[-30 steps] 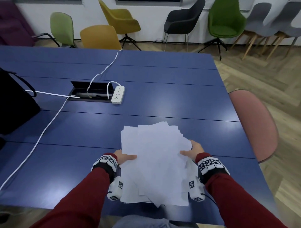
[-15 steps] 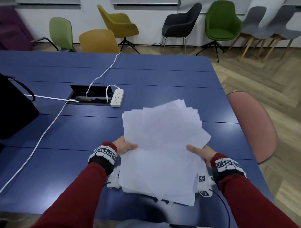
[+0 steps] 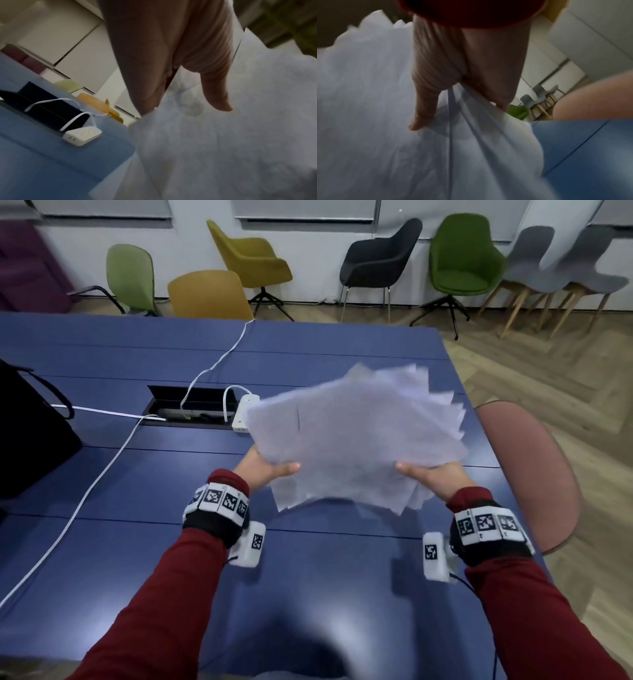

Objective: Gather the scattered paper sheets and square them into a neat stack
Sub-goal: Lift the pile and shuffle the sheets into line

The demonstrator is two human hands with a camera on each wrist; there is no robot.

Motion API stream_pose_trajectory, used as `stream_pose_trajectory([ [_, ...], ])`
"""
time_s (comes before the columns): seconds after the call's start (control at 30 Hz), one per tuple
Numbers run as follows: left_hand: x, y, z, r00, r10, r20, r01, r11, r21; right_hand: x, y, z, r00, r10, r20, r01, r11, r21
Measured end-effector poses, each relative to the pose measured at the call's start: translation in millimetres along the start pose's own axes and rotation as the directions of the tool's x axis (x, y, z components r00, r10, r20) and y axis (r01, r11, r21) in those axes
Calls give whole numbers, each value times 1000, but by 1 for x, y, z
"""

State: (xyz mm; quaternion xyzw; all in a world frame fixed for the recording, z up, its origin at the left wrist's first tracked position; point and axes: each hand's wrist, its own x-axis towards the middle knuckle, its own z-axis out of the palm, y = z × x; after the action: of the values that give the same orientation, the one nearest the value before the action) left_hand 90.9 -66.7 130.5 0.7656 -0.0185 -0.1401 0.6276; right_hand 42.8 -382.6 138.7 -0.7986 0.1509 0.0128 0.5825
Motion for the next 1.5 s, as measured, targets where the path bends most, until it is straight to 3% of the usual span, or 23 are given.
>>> stream_pose_trajectory([
  [0.13,2,-26,12,990,-113,-82,108,992,-62,-1,13,15,992,-125,-34,127,989,75],
  [0.33,7,-6,9,991,-25,-130,7,991,-133,7,-8,-2,984,-149,-102,168,960,224],
  [0.43,6,-2,1,999,1,-48,-8,989,-147,16,7,-12,994,-82,-73,99,959,266],
  [0.53,4,-7,7,996,-32,86,36,998,-45,18,15,7,999,-19,-33,26,970,242],
  [0.73,16,1,7,997,-77,9,78,989,-125,22,-4,23,996,-31,-86,57,944,325],
  [0.9,16,0,11,997,-78,25,81,990,-120,14,-6,16,998,-58,0,57,969,241],
  [1.13,16,-12,7,985,-148,91,165,960,-226,11,-6,4,992,-124,9,120,975,188],
  [1.23,14,-7,13,985,-89,151,110,984,-141,10,0,3,989,-137,53,131,987,97],
  [1.4,15,12,25,999,34,-24,-37,992,-121,4,-26,4,965,-237,-109,251,957,143],
  [1.5,4,11,22,996,55,-64,-67,978,-198,-5,-28,-3,955,-273,-118,290,943,164],
])
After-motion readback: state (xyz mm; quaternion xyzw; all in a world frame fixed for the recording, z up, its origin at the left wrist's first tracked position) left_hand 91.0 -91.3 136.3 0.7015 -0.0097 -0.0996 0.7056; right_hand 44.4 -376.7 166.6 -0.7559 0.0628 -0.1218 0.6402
